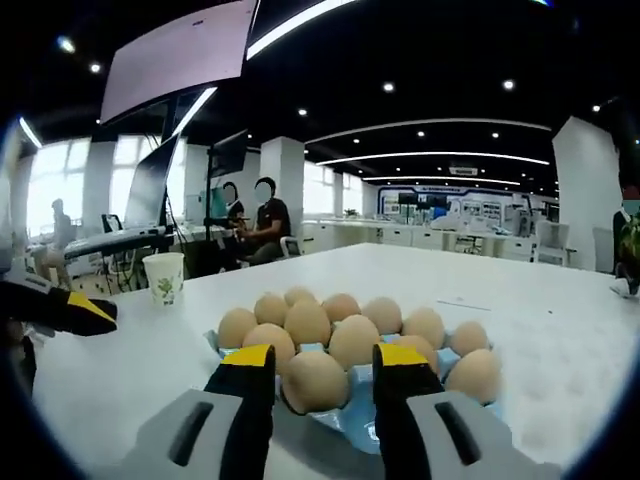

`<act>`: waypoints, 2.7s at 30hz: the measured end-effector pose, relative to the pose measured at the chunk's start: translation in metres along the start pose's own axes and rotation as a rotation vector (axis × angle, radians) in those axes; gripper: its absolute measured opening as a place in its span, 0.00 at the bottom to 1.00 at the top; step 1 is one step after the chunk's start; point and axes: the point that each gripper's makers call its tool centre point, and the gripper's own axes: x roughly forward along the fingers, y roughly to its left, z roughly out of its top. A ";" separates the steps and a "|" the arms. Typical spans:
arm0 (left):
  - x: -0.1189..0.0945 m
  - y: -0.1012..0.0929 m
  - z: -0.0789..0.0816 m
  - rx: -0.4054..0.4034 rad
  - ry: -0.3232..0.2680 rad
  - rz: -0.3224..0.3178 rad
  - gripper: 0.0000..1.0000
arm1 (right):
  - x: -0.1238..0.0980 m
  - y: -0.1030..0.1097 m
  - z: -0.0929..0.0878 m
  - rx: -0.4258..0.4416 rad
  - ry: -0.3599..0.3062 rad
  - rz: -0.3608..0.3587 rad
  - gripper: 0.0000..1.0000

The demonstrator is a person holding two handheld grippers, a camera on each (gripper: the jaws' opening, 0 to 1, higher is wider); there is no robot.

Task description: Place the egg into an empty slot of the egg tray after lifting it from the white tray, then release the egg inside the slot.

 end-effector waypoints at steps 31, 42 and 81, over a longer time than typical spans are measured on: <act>-0.003 -0.006 0.007 -0.005 -0.030 0.011 1.00 | -0.037 -0.055 0.004 0.050 0.048 -0.088 0.90; -0.002 -0.012 0.010 -0.002 -0.036 0.001 1.00 | -0.055 -0.074 0.003 0.048 0.056 -0.119 0.91; 0.008 -0.020 0.012 0.012 -0.030 -0.018 1.00 | -0.125 -0.157 -0.013 0.040 0.069 -0.274 0.93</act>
